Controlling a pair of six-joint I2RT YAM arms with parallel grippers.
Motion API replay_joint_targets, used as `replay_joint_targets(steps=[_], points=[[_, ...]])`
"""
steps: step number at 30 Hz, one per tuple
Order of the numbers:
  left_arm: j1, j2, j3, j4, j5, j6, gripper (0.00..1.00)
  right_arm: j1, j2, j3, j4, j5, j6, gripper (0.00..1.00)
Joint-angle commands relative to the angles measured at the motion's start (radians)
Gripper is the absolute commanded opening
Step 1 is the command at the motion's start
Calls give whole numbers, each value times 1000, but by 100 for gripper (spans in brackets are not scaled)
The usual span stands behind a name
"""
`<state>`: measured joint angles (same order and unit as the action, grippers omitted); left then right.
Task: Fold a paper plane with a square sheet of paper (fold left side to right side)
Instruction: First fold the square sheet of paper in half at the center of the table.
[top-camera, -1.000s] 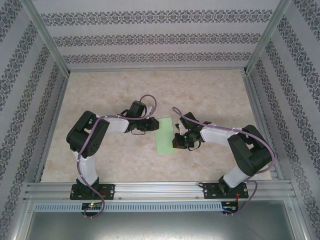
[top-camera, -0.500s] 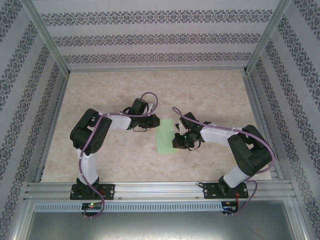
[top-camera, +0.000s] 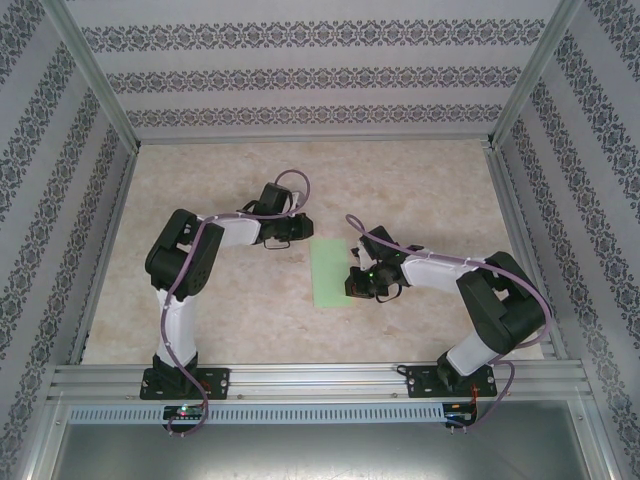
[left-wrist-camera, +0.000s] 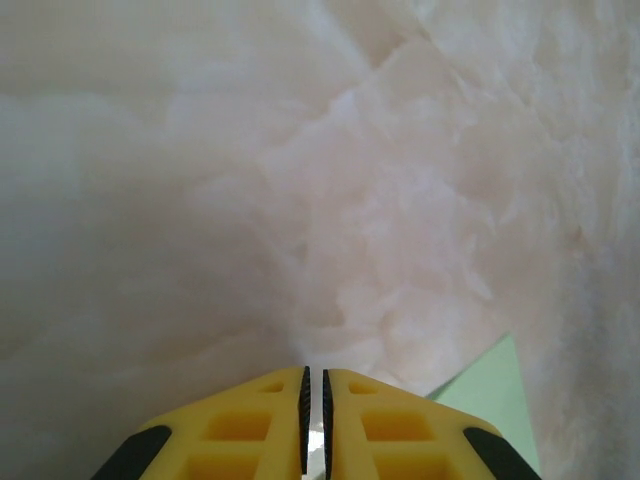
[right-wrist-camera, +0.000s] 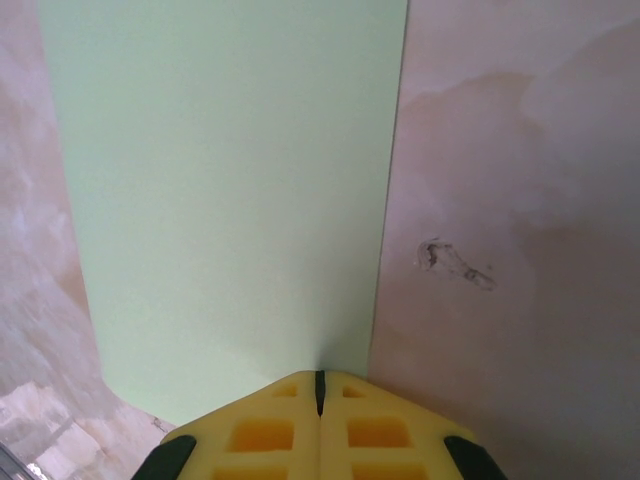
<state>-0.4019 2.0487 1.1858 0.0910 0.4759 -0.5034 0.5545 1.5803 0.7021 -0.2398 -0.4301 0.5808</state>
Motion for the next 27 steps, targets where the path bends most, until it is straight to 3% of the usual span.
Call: replay_joint_targets(steps=[1,6,15,22,27], points=[[26,-32,-6,-49,-57,53,16,18,39,-61,-65,80,43,0],[26,-190,-85,-65,-54,66,18,22,-8,-75,7,64,70,2],[-31,-450,-303,-52,38,-17,19,-12,-163,-49,38,80,28,23],[-140,-486,-429,102,68,-154,19,-42,-85,32,148,-35,32,15],[-181,-435,-448,179,52,-206,17,-58,83,153,280,-111,73,8]])
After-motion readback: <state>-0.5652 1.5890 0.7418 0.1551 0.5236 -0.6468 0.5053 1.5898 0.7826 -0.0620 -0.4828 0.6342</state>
